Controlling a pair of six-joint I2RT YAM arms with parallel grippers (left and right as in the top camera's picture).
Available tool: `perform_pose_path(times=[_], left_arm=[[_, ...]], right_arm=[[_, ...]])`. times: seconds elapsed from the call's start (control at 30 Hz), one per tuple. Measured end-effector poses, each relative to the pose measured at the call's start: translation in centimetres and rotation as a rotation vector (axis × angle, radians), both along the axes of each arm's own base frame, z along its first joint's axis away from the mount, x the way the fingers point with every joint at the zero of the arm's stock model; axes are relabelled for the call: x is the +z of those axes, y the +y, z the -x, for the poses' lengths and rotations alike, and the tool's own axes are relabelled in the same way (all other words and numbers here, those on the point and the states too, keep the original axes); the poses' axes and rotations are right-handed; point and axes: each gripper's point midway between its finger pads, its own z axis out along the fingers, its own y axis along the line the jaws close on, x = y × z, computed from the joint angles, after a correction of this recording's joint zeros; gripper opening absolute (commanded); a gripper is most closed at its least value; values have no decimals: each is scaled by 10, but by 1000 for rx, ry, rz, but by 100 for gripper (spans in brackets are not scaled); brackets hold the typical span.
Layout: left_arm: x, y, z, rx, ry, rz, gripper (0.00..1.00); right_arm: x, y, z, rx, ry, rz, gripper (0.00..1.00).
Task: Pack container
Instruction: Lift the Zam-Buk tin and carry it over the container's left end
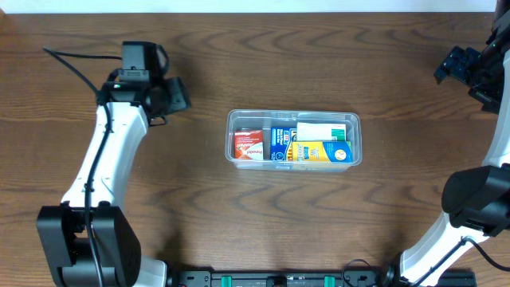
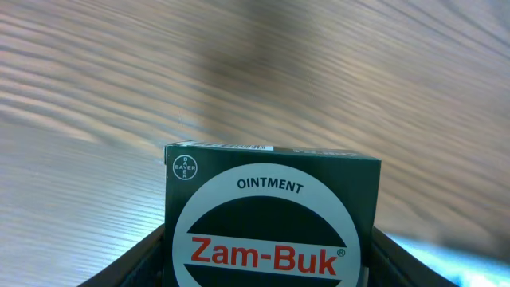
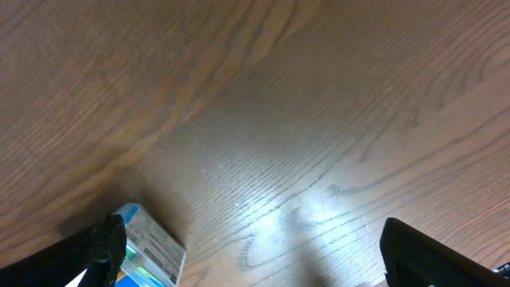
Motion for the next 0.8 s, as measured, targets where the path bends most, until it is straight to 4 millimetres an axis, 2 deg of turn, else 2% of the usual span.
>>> perform_pose_path(times=[0.2,0.37,0.57,0.7,0.8], left_arm=[[9,-62,16,-165,14,119,58],[27,-107,33,-289,-13,163,57],[42,-149,61,-414,-24,177,57],[40,-176,79,-492,-12,152,58],[36,-184,88,-515,-7,87,58]], right_arm=[[0,0,0,0,0,0,99],[0,0,0,0,0,0,99],[0,0,0,0,0,0,99],[0,0,0,0,0,0,99],[0,0,0,0,0,0,99]])
